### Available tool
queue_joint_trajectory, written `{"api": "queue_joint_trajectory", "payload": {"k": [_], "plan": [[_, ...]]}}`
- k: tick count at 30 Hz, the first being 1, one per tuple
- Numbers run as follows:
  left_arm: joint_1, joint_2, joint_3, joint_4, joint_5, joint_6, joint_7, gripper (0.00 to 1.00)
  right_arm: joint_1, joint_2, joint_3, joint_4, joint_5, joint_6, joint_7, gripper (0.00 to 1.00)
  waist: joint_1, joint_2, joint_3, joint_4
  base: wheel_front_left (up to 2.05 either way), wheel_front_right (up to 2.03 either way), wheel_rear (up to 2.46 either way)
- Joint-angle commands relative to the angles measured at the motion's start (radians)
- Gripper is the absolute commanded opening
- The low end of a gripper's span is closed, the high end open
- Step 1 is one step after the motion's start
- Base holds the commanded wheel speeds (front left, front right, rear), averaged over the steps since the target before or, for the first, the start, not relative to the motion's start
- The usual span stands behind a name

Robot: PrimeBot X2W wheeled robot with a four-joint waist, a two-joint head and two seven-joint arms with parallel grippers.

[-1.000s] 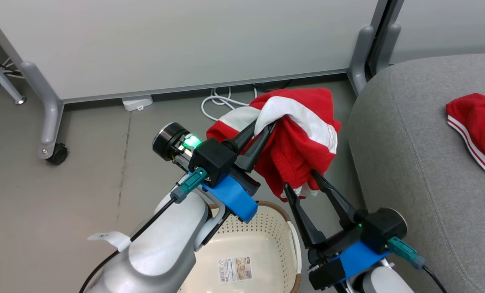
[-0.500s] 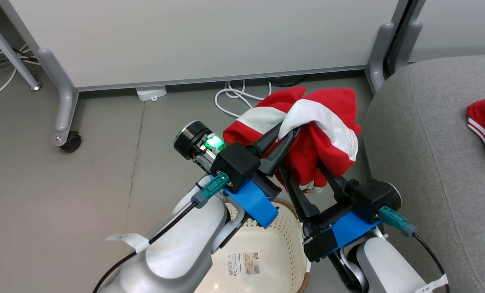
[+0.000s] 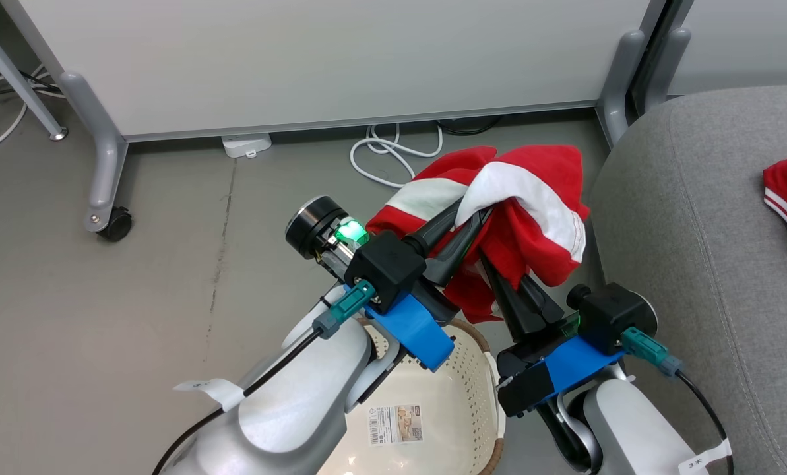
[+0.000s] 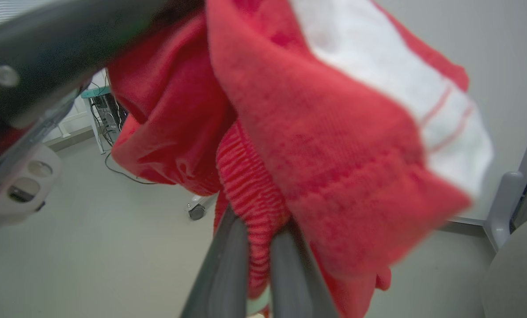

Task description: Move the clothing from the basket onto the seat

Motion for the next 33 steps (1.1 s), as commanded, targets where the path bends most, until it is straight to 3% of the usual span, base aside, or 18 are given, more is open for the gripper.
{"api": "queue_joint_trajectory", "payload": {"k": [1, 8, 9, 11, 24, 33], "plan": [[-0.009, 0.003, 0.006, -0.001, -0.003, -0.001, -0.005, 0.00, -0.006, -0.002, -0.002, -0.003, 0.011, 0.001, -0.003, 0.00, -0.0001, 0.0000, 0.000, 0.000, 0.00, 0.00, 0.00], [-0.004, 0.005, 0.014, 0.007, 0.002, -0.001, -0.005, 0.00, -0.001, -0.002, 0.002, -0.012, 0.018, 0.001, -0.003, 0.00, -0.0001, 0.0000, -0.003, -0.001, 0.00, 0.00, 0.00], [-0.003, 0.003, 0.018, 0.008, 0.004, -0.001, -0.005, 0.29, 0.001, -0.002, 0.002, -0.014, 0.017, 0.001, -0.003, 0.00, -0.0001, 0.0000, -0.003, -0.001, 0.00, 0.00, 0.00], [-0.002, 0.001, 0.024, 0.009, 0.013, 0.001, -0.005, 1.00, 0.002, -0.002, 0.003, -0.016, 0.018, 0.001, -0.003, 0.00, -0.0001, 0.0000, -0.003, -0.002, 0.00, 0.00, 0.00], [0.015, -0.003, 0.053, 0.004, 0.048, 0.000, -0.005, 1.00, 0.011, -0.002, -0.015, -0.016, 0.018, 0.001, -0.003, 0.00, -0.0001, 0.0000, -0.002, -0.008, 0.00, 0.00, 0.00], [0.036, 0.007, 0.045, 0.007, 0.060, -0.001, -0.005, 1.00, 0.007, -0.002, -0.068, -0.021, 0.003, 0.001, -0.003, 0.00, -0.0001, 0.0000, 0.006, -0.052, 0.00, 0.00, 0.00]]}}
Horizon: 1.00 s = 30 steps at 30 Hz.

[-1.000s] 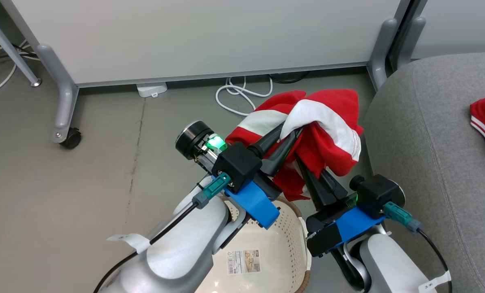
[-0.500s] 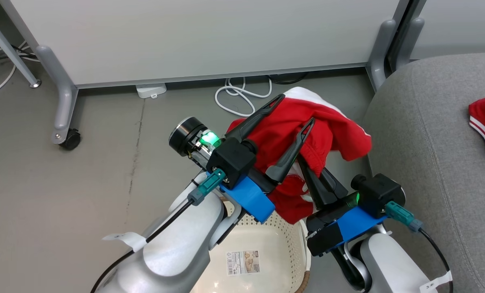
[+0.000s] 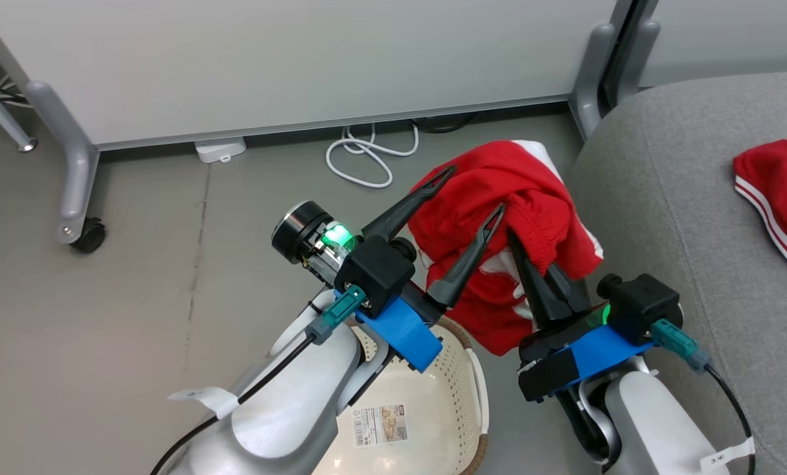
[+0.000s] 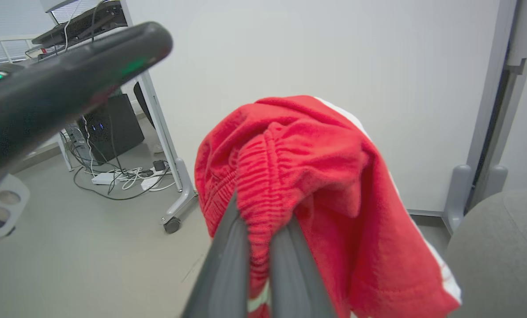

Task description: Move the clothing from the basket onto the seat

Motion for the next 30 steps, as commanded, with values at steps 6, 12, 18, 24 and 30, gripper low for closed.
{"api": "queue_joint_trajectory", "payload": {"k": [6, 12, 18, 24, 30], "plan": [[0.018, 0.011, -0.016, 0.000, 0.005, -0.001, -0.005, 1.00, 0.008, -0.002, -0.058, -0.017, -0.028, 0.001, -0.003, 0.00, 0.0000, 0.0000, 0.015, -0.061, 0.00, 0.00, 0.00], [0.012, 0.020, -0.039, 0.004, 0.005, -0.001, -0.005, 1.00, 0.017, -0.002, -0.118, -0.042, -0.053, 0.001, -0.003, 0.00, 0.0000, 0.0000, 0.032, -0.132, 0.00, 0.00, 0.00], [-0.001, 0.028, -0.073, 0.009, 0.002, -0.001, -0.005, 1.00, 0.034, -0.002, -0.176, -0.065, -0.072, 0.001, -0.003, 0.00, 0.0000, 0.0000, 0.049, -0.199, 0.00, 0.00, 0.00], [-0.009, 0.033, -0.112, 0.015, -0.008, -0.001, -0.005, 1.00, 0.062, -0.002, -0.238, -0.091, -0.082, 0.001, -0.004, 0.00, 0.0000, 0.0000, 0.064, -0.262, 0.00, 0.00, 0.00], [-0.020, 0.033, -0.140, 0.018, -0.016, -0.001, -0.005, 1.00, 0.096, -0.001, -0.285, -0.116, -0.090, 0.001, -0.003, 0.00, 0.0000, 0.0000, 0.082, -0.308, 0.00, 0.00, 0.00]]}}
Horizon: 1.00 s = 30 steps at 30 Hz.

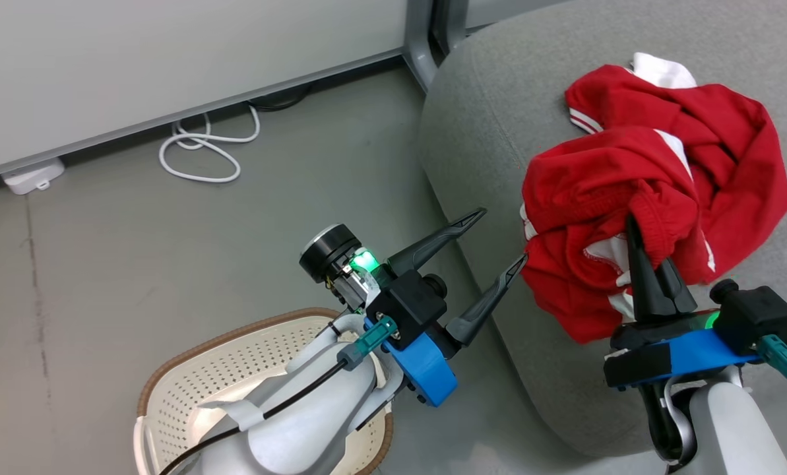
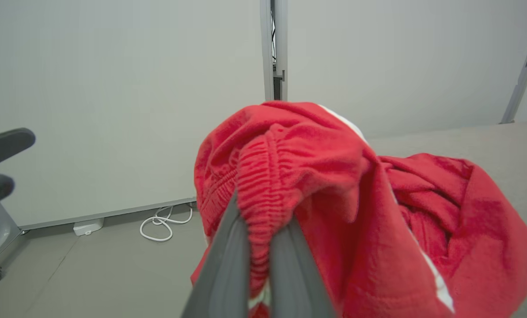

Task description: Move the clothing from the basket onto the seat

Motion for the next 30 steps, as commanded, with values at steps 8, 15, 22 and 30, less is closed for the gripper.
{"api": "queue_joint_trajectory", "payload": {"k": [8, 15, 22, 30], "plan": [[-0.026, 0.004, -0.019, 0.006, -0.014, -0.001, -0.005, 1.00, 0.020, -0.001, -0.028, -0.026, 0.000, 0.001, -0.004, 0.00, 0.0000, 0.0000, 0.022, -0.028, 0.00, 0.00, 0.00], [-0.030, 0.009, -0.014, 0.007, -0.018, -0.001, -0.005, 1.00, -0.018, -0.001, -0.037, -0.055, -0.009, 0.001, -0.004, 0.00, 0.0000, 0.0000, 0.027, -0.015, 0.00, 0.00, 0.00], [-0.047, 0.012, 0.001, 0.000, -0.009, -0.001, -0.005, 1.00, -0.168, -0.004, -0.107, -0.102, -0.048, 0.001, -0.004, 0.00, 0.0000, 0.0000, 0.074, 0.008, 0.00, 0.00, 0.00], [-0.079, 0.020, -0.006, -0.002, 0.002, -0.001, -0.005, 1.00, -0.362, -0.076, -0.180, -0.130, -0.080, 0.001, -0.004, 0.00, 0.0000, 0.0000, 0.173, 0.034, 0.00, 0.00, 0.00]]}}
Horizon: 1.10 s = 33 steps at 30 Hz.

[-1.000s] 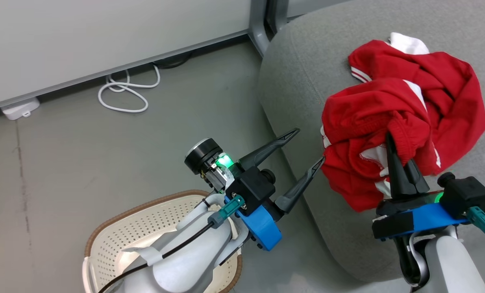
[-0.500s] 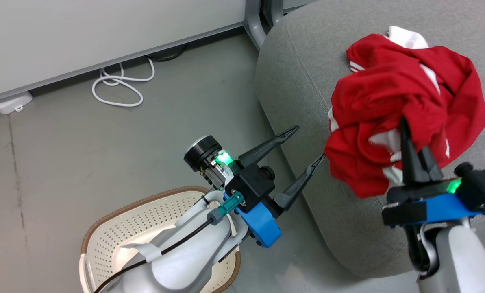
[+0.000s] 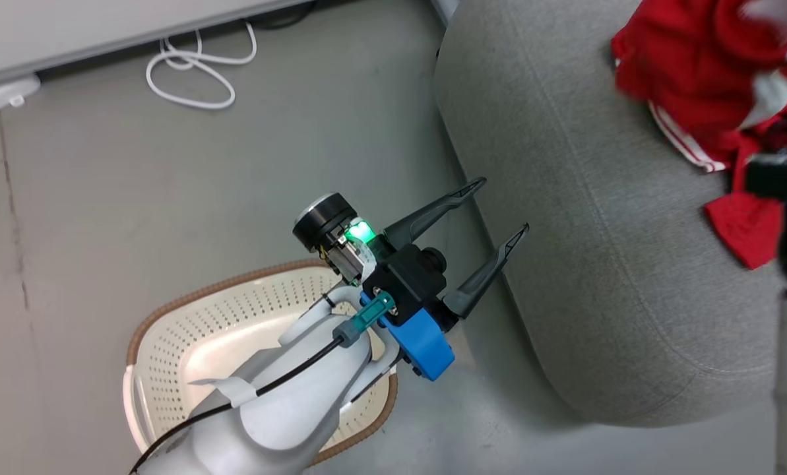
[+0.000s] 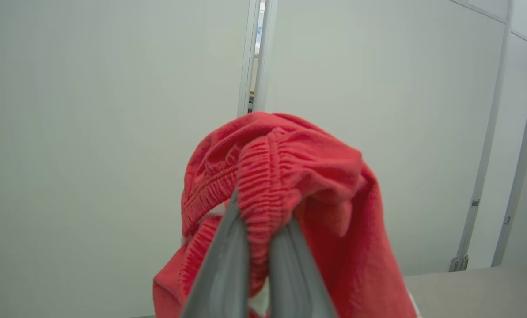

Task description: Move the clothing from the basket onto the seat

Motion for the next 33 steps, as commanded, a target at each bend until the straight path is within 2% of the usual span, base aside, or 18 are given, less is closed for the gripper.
{"api": "queue_joint_trajectory", "payload": {"k": [1, 11, 18, 22, 33], "plan": [[-0.021, 0.008, -0.001, 0.000, 0.005, -0.001, -0.005, 1.00, -0.033, -0.018, -0.017, -0.008, -0.011, 0.001, -0.003, 0.00, 0.0000, 0.0000, 0.047, 0.018, 0.00, 0.00, 0.00], [-0.100, 0.043, -0.016, -0.001, 0.019, -0.001, -0.005, 1.00, -0.260, -0.189, -0.219, 0.024, -0.005, 0.000, -0.003, 0.00, 0.0000, 0.0000, 0.212, 0.050, 0.00, 0.00, 0.00], [-0.138, 0.042, -0.024, -0.002, 0.024, -0.001, -0.005, 1.00, -0.318, -0.273, -0.298, 0.189, 0.006, 0.000, -0.003, 0.00, 0.0000, 0.0000, 0.284, 0.056, 0.00, 0.00, 0.00], [-0.147, 0.044, -0.029, 0.001, 0.023, -0.001, -0.005, 1.00, -0.314, -0.283, -0.302, 0.295, 0.001, 0.001, -0.004, 0.00, 0.0000, 0.0000, 0.305, 0.056, 0.00, 0.00, 0.00], [-0.154, 0.049, -0.043, 0.006, 0.014, -0.001, -0.005, 1.00, -0.285, -0.243, -0.304, 0.609, 0.013, 0.000, -0.003, 0.00, 0.0000, 0.0000, 0.313, 0.061, 0.00, 0.00, 0.00]]}}
